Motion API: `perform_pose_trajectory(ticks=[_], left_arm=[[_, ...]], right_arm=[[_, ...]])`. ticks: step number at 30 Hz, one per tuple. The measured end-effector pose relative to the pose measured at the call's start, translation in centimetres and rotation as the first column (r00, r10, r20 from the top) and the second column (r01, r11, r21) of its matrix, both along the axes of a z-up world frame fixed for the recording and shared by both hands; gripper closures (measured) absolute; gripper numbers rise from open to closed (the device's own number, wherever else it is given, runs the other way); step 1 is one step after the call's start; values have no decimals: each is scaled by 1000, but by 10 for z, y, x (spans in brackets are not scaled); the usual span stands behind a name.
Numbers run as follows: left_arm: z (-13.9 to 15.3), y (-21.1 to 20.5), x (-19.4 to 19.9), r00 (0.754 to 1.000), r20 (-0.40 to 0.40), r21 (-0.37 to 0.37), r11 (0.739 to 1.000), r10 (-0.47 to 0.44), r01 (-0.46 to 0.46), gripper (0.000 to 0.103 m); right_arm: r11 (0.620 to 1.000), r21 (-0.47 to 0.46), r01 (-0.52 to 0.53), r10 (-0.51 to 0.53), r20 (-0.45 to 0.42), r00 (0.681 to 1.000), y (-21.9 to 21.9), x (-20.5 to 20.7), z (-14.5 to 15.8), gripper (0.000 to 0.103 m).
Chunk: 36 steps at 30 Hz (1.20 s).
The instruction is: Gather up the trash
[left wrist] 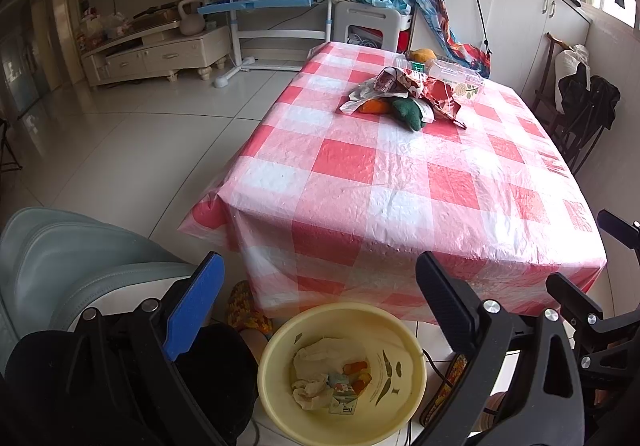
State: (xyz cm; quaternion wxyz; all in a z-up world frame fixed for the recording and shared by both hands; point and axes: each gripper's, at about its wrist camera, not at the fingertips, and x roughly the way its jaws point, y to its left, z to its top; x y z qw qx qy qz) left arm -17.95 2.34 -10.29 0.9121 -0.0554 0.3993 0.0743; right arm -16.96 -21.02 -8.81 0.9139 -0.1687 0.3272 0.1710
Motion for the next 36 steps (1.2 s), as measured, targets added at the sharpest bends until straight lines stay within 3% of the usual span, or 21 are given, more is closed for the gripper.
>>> perform_pose_trajectory(ticks=[36], left_arm=[[-1,0,1,1000,-4,-2,1000,-1,1,10]], right_arm=[[1000,-8,-9,9,0,1000,3,-1,-1,8]])
